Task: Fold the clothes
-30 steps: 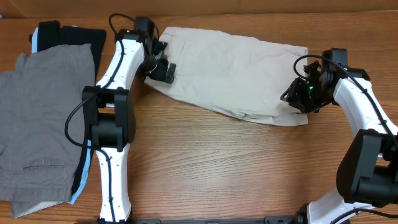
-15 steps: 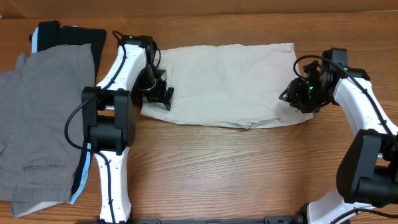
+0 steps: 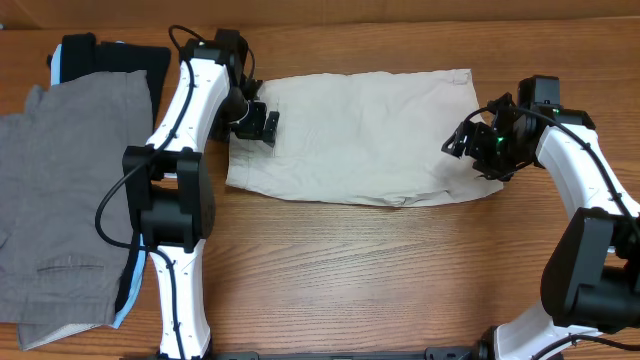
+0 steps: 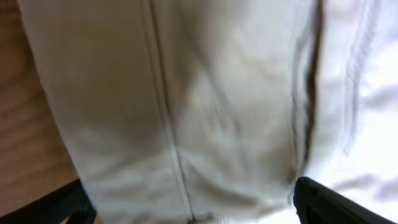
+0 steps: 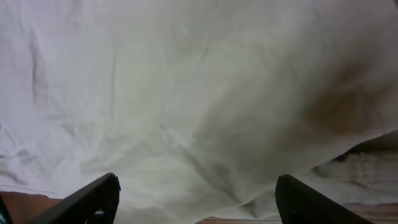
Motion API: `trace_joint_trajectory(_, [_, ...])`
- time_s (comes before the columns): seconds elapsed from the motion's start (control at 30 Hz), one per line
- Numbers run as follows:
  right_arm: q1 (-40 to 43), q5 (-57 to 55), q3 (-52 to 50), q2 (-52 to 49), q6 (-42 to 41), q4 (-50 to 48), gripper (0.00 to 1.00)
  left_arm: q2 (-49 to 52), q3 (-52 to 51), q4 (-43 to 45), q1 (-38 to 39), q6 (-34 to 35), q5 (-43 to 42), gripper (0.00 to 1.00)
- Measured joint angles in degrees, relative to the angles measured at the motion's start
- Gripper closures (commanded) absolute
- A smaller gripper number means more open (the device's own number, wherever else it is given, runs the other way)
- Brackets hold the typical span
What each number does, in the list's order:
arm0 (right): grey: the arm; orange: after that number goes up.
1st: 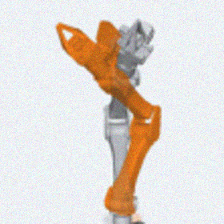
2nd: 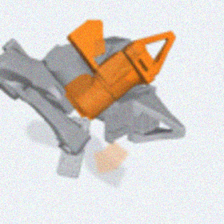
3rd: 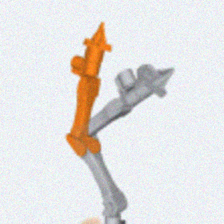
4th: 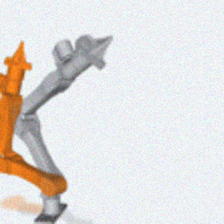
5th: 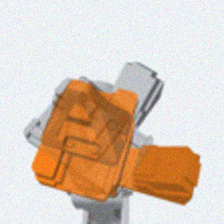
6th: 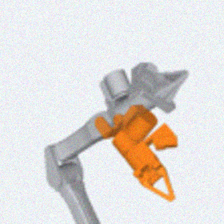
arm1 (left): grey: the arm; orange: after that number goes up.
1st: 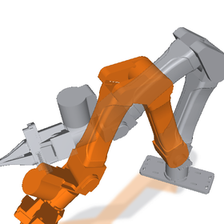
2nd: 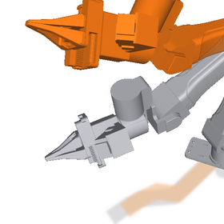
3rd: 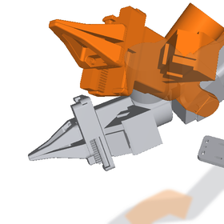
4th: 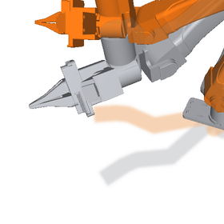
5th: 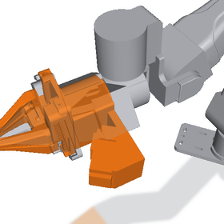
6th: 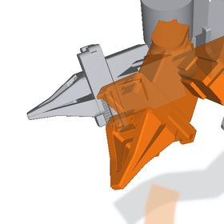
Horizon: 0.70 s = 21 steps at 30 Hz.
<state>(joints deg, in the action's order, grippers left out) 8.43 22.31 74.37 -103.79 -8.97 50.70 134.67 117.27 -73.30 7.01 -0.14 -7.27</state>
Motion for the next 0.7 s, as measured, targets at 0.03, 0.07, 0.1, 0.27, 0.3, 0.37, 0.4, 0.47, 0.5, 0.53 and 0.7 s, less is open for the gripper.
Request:
trace_joint_trajectory(0.03, [0.0,0.0,0.0,0.0,0.0,-0.3,0.16,0.0,-0.9,1.5,0.0,0.5,0.0,0.00])
trace_joint_trajectory(0.07, [0.0,0.0,0.0,0.0,0.0,-0.6,0.15,0.0,-1.9,2.8,-0.2,1.1,0.0,0.00])
trace_joint_trajectory(0.1, [0.0,0.0,0.0,0.0,0.0,-0.8,0.15,0.0,-2.8,4.0,-0.3,1.7,0.0,0.00])
trace_joint_trajectory(0.27, [0.0,0.0,0.0,0.0,0.0,-2.4,0.15,0.0,-7.4,9.7,-0.3,3.9,0.1,0.00])
trace_joint_trajectory(0.3, [0.0,0.0,0.0,0.0,0.0,-2.7,0.15,-0.2,-7.9,10.4,-0.3,4.4,0.1,0.00])
trace_joint_trajectory(0.37, [0.0,0.0,0.0,0.0,0.1,-3.1,0.15,-0.8,-9.0,11.7,-0.3,4.8,0.2,0.05])
trace_joint_trajectory(0.4, [0.0,0.0,0.0,0.0,0.0,-3.2,0.16,-1.1,-9.6,12.4,-0.3,5.1,0.3,0.10])
trace_joint_trajectory(0.47, [0.0,0.0,0.0,0.0,0.0,-3.6,0.20,-1.5,-10.6,13.4,-0.3,6.0,0.1,0.36])
trace_joint_trajectory(0.5, [0.0,0.0,0.0,0.0,0.1,-3.9,0.27,-1.6,-10.9,13.9,-0.3,6.3,-0.3,0.64])
trace_joint_trajectory(0.53, [0.0,0.0,0.0,0.0,0.4,-4.3,0.35,-1.7,-11.1,14.4,-0.3,6.1,-1.0,0.94])
trace_joint_trajectory(0.7, [0.0,0.4,0.0,0.0,0.2,-6.6,0.96,-2.4,-11.3,14.8,0.2,6.2,-2.6,0.96])
